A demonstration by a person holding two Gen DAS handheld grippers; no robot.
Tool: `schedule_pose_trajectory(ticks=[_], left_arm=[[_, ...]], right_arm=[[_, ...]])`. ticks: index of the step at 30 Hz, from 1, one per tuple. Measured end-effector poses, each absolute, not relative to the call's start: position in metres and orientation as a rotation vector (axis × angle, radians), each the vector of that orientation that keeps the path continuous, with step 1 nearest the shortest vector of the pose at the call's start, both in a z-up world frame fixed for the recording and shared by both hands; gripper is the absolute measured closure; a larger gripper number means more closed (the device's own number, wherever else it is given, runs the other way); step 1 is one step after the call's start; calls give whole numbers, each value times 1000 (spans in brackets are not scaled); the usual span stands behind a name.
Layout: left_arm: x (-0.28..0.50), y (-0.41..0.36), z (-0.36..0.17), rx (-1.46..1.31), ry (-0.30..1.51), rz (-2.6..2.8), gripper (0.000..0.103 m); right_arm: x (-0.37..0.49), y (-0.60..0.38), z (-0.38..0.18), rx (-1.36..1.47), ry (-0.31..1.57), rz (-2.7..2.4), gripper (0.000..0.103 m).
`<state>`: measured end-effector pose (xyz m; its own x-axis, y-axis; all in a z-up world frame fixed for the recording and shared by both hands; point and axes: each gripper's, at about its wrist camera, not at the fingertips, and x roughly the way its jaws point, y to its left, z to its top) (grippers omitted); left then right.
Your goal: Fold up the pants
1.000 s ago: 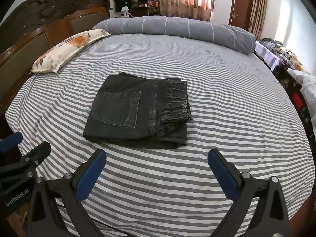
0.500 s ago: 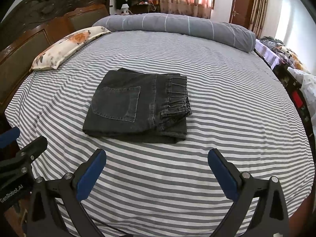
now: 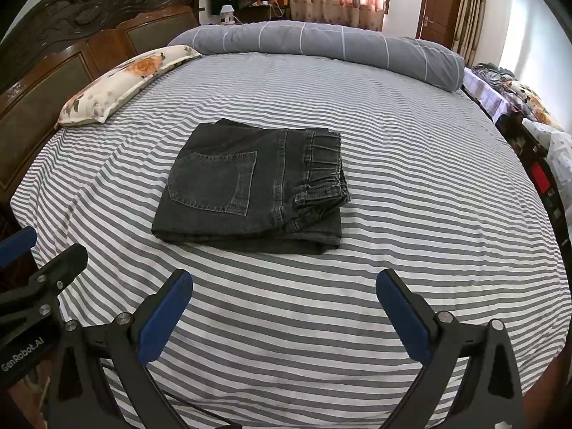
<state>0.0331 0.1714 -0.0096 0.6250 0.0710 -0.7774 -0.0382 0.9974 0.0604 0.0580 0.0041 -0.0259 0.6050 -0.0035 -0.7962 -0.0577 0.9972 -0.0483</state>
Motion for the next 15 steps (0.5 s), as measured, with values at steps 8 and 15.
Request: schedule_pose_trajectory(ticks=[8, 15], left_arm=[[32, 170, -10, 38, 886, 59, 22], [32, 170, -10, 39, 886, 56, 22]], right_arm=[[56, 2, -28, -67, 924, 32, 1], [55, 0, -30, -61, 931, 39, 1]])
